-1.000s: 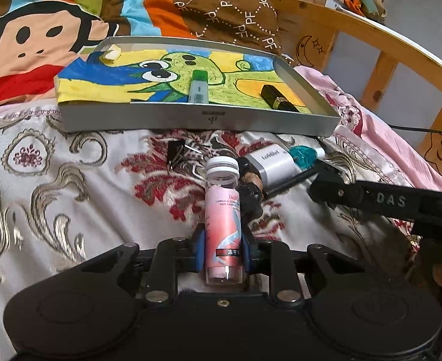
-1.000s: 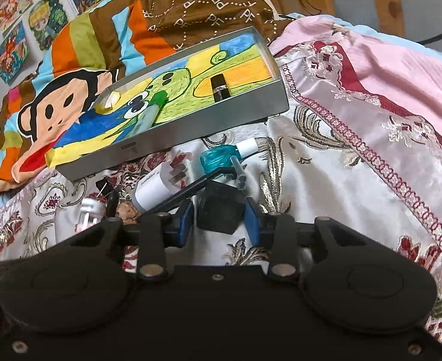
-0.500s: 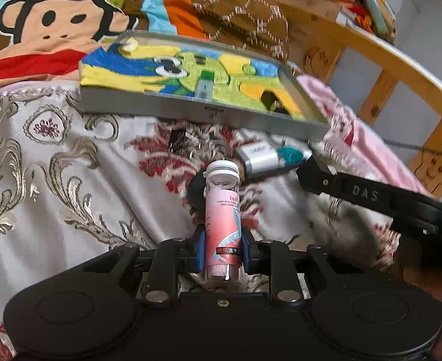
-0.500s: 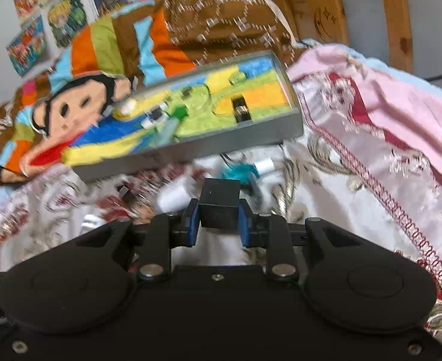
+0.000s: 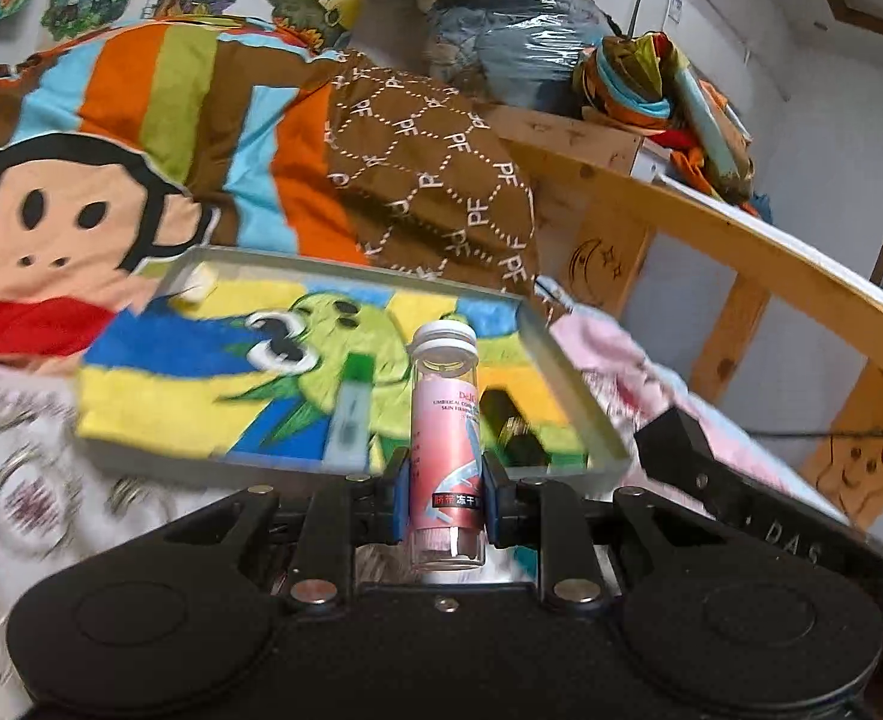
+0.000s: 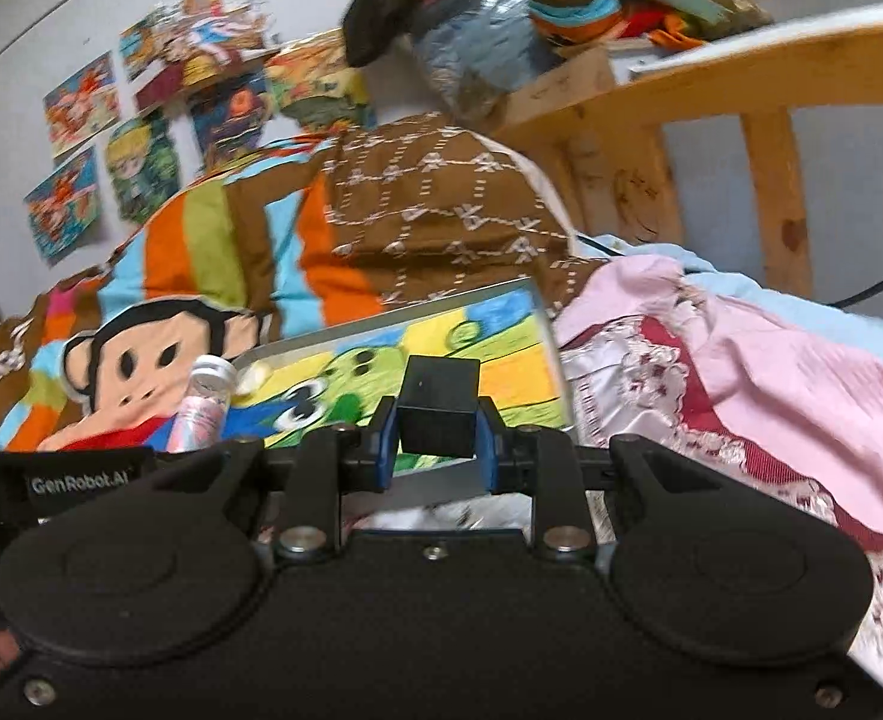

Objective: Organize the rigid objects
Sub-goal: 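Carry the pink bottle and black cube into the tray and open both tools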

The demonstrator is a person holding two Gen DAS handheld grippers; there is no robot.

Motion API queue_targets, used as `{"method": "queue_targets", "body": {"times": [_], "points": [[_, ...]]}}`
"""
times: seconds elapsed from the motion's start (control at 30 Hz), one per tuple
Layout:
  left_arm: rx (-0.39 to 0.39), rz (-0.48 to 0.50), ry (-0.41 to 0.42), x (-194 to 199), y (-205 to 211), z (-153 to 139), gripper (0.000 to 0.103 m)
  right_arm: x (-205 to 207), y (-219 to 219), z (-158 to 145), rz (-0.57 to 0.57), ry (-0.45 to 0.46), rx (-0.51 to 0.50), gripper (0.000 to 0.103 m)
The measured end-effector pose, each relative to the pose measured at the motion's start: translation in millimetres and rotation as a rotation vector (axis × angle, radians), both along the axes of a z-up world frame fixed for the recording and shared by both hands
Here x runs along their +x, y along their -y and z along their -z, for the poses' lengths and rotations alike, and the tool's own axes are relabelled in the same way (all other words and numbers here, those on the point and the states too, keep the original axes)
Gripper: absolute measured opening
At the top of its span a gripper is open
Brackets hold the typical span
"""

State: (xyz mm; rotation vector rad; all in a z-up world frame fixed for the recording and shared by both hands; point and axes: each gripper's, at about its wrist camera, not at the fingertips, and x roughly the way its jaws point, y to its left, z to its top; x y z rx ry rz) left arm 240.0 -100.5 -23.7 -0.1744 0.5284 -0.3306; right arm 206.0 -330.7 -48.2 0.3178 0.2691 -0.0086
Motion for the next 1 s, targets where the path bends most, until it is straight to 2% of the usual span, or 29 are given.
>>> {"method": "queue_targets", "body": {"times": [0.17,0.43,0.8,1.0], "points": [[-0.016,0.022,-0.008,46.5,15.6,9.8,0.025,30.2,21.3,3.0,0.023,-0.017,0.004,0.019],[-0.024,0.01,-0.074,107.4,28.3,32.7,0.025,68.3,10.1,4.1,0.015,-0.095,-0.153,0.019],[0.114,0.065,-0.173,127.0,45.8,49.1,0.025,108.8,0.6,18.4,0.017,-0.256,-0.222,0.019],[0.132,0.07,-0.196,128.9,48.7,51.7,0.025,114.8,-3.0,21.5,0.01,-0.263,-0.23,0.02]]}}
